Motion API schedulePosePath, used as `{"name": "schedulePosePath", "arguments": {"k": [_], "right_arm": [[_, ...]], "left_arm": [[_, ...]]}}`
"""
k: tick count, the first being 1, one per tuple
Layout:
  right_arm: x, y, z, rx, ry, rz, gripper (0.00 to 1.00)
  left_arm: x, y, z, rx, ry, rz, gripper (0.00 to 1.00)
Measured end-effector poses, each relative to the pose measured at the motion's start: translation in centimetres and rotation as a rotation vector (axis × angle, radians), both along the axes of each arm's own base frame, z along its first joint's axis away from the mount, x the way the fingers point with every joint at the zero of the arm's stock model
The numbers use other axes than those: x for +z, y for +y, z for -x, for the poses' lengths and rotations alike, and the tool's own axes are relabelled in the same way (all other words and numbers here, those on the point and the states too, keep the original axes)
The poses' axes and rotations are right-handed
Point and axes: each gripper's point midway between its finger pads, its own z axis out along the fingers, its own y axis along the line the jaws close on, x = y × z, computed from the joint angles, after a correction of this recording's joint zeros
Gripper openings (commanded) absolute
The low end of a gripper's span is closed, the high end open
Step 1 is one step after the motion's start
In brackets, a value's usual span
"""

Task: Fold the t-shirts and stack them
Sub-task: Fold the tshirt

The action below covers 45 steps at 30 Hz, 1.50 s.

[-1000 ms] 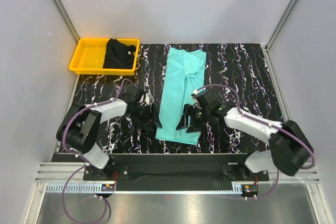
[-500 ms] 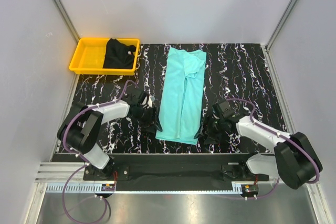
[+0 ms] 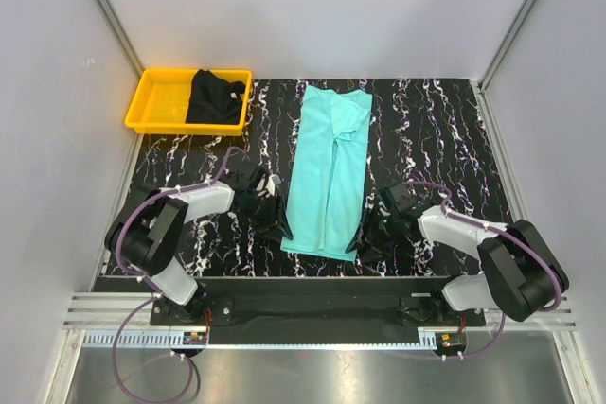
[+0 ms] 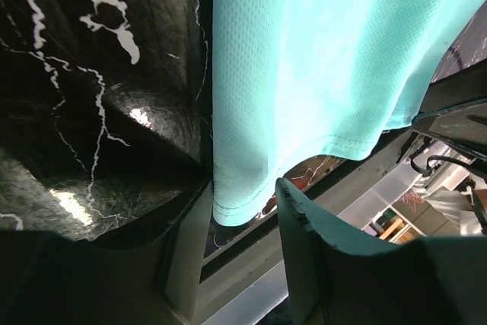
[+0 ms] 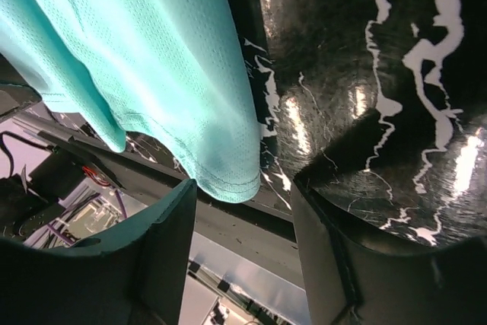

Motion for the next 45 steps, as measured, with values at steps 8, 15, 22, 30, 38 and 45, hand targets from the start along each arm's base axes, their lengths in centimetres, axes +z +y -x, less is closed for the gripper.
{"name": "schedulePosePath", "arguments": {"k": [8,15,22,30,38,45], "right_arm": [[0.0,0.6,-0.2,0.011,0.011,-0.027,0.58],[-0.3,0.9,-0.4,0.021,0.017,-0.032,0.48],[-1.3,0.3,-0.5,0.016,0.016,-0.001,0.0],[-1.2,0.0,-0.2,0.032,-0.02,-0.017,0.0],[-1.2,-1.1,2.3,0.04,-0.049,-0.047,0.0],[-0.8,-1.9,4.2,0.043,-0.044,-0.058,0.0]], "left_arm": [[0.0,-0.1,0.5,-0.008,0.014,0.022,0.45],[-0.3,-0.1,1.1,-0.007,0.034,0.036,0.33],[-0.8,0.2,1.9,0.012,0.069,0.048,0.0],[-0.7,0.1,3.6,0.029,0.082,0.117,0.0],[-0.7,0.2,6.7,0.05,0.09,0.162,0.0],[-0.5,0.1,8.6,0.058,0.059,0.134,0.0]]}}
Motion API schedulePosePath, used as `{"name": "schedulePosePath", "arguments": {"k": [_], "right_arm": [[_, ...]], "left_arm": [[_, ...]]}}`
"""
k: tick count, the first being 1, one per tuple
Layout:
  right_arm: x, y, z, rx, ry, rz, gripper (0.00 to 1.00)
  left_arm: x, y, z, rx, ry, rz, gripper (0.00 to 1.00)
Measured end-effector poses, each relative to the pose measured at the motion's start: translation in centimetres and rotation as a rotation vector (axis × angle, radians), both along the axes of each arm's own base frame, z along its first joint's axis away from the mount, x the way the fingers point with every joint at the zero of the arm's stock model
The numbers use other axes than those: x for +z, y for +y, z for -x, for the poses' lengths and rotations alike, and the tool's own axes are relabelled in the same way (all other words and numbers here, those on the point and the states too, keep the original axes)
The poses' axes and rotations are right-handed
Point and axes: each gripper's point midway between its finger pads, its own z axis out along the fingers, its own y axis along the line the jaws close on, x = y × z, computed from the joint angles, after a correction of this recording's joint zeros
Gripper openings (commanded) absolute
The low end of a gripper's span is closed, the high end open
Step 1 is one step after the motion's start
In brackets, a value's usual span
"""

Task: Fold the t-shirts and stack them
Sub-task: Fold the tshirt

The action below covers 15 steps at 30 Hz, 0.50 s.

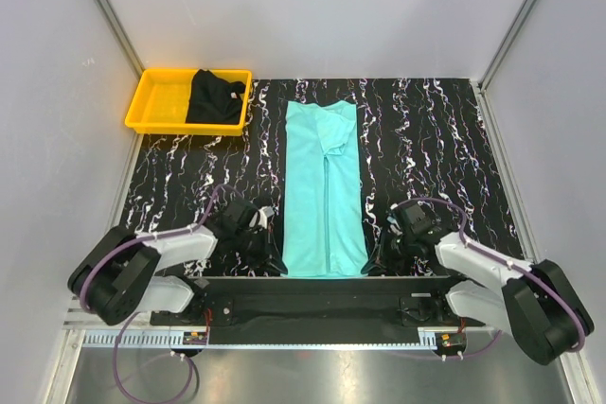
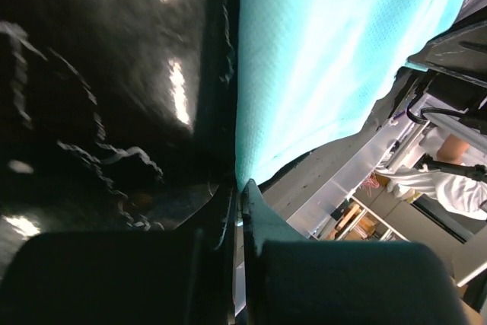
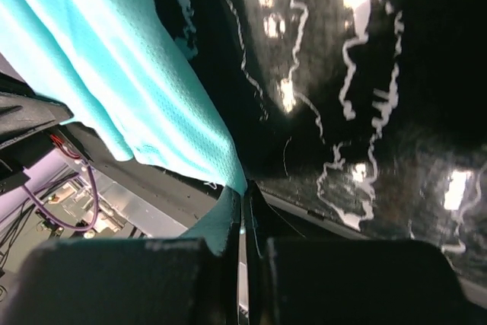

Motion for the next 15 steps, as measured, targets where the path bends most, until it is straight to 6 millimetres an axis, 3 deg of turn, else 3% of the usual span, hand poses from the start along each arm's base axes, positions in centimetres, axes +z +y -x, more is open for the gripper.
{"name": "schedulePosePath", "arguments": {"k": [4,6,8,10,13,15], "right_arm": [[1.2,-0.4,0.3,-0.002,0.002,0.015,0.0],[2.9,-0.3,-0.4,-0.002,-0.025,0.024,0.0],[5.4,0.5,-2.7,0.002,-0.067,0.019,0.0],[7.6,1.2,-5.8,0.002,-0.111,0.014,0.0],[9.4,1.4,-11.2,-0.017,-0.151,0.018,0.0],[9.6,1.0,-14.3,-0.032,-0.155,0.03,0.0]], "left_arm": [[0.9,-0.5,0.4,0.014,-0.018,0.001,0.0],[1.8,-0.6,-0.1,0.037,-0.033,-0.007,0.0],[3.3,-0.9,-1.5,0.059,-0.058,-0.016,0.0],[5.4,-1.6,-4.0,0.093,-0.084,-0.005,0.0],[9.6,-2.3,-11.0,0.181,-0.171,0.034,0.0],[11.2,-2.4,-15.2,0.221,-0.209,0.045,0.0]]}}
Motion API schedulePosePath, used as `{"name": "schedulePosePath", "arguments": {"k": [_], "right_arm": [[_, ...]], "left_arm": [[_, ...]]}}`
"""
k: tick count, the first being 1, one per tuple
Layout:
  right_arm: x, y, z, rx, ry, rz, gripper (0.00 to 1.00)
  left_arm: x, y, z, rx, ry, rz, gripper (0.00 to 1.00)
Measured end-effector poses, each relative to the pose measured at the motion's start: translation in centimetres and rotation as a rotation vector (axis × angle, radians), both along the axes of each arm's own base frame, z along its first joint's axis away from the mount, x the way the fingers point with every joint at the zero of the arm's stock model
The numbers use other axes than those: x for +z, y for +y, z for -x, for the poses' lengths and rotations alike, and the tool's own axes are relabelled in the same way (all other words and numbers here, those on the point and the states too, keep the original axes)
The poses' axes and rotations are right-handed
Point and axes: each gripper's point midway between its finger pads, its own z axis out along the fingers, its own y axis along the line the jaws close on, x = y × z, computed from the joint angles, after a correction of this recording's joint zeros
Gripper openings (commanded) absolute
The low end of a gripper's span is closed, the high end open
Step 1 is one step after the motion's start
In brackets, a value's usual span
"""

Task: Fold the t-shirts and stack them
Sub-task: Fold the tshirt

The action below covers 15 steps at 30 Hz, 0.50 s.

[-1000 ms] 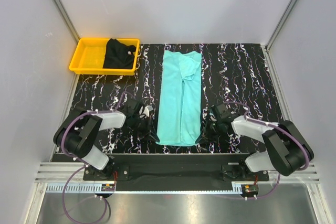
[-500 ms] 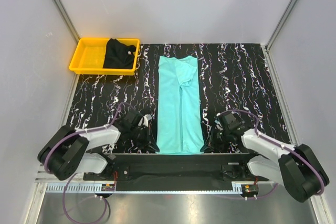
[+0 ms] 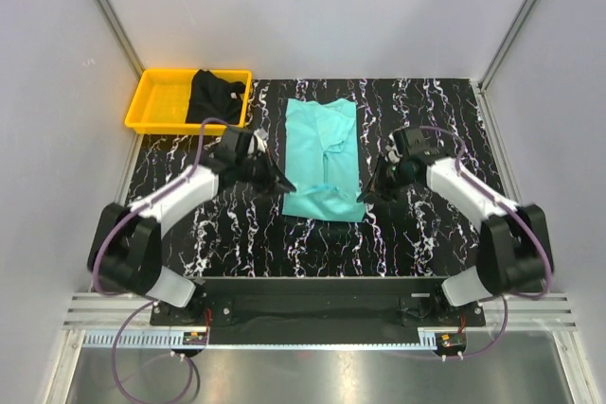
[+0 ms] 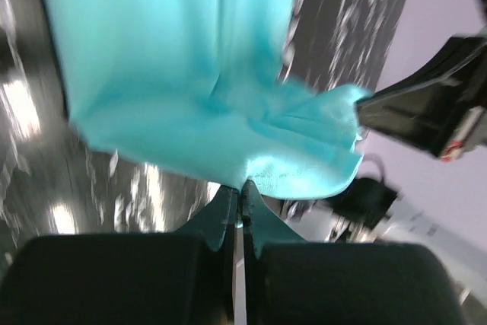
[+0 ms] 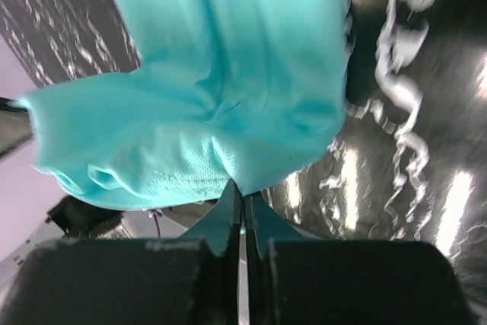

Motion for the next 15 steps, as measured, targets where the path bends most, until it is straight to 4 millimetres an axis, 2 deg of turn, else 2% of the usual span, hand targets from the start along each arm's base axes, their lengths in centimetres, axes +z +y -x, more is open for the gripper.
{"name": "schedulePosePath", "arguments": {"k": [3,7,10,13,15], "right_arm": [[-0.2,-0.7,-4.5,-0.007,0.001,0.022,0.0],[-0.7,-1.3,-9.7,-0.003,-0.002,0.027,0.0],[-0.9,-1.5,-12.5,0.005,-0.007,0.018,0.0],[-1.2,-1.6,-14.2,0.021,-0.003,0.003,0.0],[-1.5,-1.4,-15.0,0.033,0.003,-0.013,0.0]], "left_arm": [[0.9,-0.2,-6.0,0.028,-0.029,0.0,0.0],[-0.2,-0.6,-10.9,0.036,-0.02,-0.007,0.0],[-1.9,-0.4,-12.5,0.043,0.018,-0.014,0.0],[-3.2,0.5,-13.1,0.065,0.065,-0.029,0.0],[-3.4,1.3,-13.7,0.086,0.078,-0.032,0.0]]}}
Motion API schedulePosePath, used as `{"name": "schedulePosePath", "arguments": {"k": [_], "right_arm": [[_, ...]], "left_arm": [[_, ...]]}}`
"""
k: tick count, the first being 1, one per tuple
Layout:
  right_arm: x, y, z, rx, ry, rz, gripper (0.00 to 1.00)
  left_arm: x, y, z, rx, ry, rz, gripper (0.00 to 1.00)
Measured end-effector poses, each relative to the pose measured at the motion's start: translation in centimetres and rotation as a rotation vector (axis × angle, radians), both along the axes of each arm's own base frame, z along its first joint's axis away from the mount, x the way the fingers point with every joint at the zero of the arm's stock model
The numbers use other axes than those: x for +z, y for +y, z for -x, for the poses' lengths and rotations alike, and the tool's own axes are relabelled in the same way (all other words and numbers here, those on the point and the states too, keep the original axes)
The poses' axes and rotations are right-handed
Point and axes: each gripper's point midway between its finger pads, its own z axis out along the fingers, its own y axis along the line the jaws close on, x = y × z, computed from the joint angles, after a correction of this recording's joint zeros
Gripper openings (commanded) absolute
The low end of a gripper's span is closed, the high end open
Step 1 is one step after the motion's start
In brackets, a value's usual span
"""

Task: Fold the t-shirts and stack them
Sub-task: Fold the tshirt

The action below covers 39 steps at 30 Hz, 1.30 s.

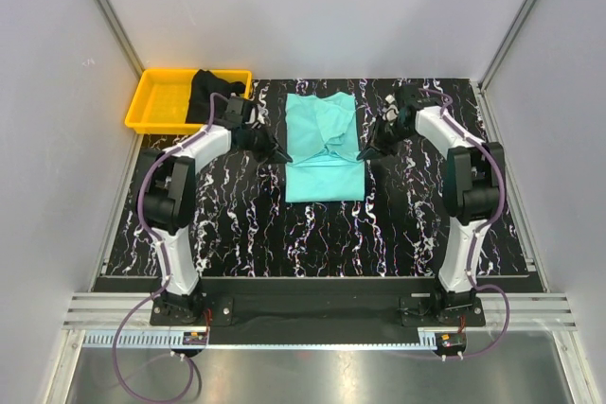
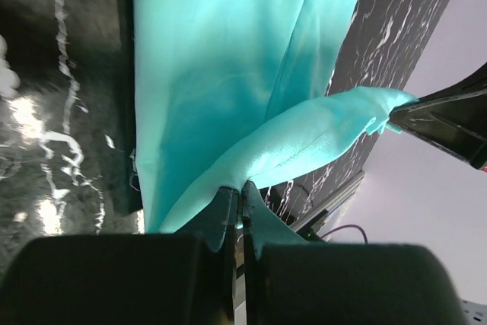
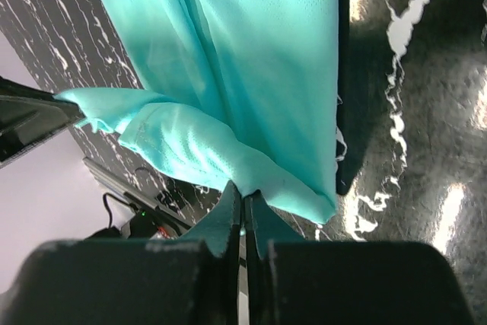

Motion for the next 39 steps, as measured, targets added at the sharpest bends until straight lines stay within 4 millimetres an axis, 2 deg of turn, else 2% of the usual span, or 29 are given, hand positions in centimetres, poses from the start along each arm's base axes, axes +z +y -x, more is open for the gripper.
{"name": "schedulePosePath", "arguments": {"k": [6,9,14,20,27,29,32,37,39], "right_arm": [[-1.1,0.7,-1.5,0.033,0.026,-0.021,0.0],[-1.4,0.8,-2.2,0.036,0.029,-0.027,0.0],[-1.8,0.8,-3.1,0.037,0.039,-0.041,0.0],[-2.5,0.8,-3.9,0.034,0.044,-0.047,0.0],[-2.6,1.0,-3.4,0.039,0.062,-0.061,0.0],[-2.7,0.9,-2.3,0.04,0.079,-0.062,0.0],[-1.9,0.6,0.8,0.045,0.11,-0.057,0.0],[1.0,0.7,6.9,0.076,0.099,-0.058,0.0],[2.4,1.3,9.9,0.103,0.081,-0.06,0.0]], "left_arm": [[0.4,0.8,-2.8,0.029,-0.022,0.019,0.0],[-0.4,0.7,-3.7,0.028,-0.015,0.023,0.0],[-1.8,0.5,-4.0,0.028,0.016,0.016,0.0],[-1.4,0.3,-5.1,0.027,-0.004,0.022,0.0],[-1.4,0.3,-4.8,0.024,-0.008,0.027,0.0],[-1.6,0.7,-3.2,0.022,0.013,0.023,0.0],[-1.1,1.4,0.9,0.01,0.05,0.017,0.0],[1.9,1.5,7.9,-0.035,0.011,0.034,0.0],[2.9,1.4,10.8,-0.058,-0.016,0.043,0.0]]}}
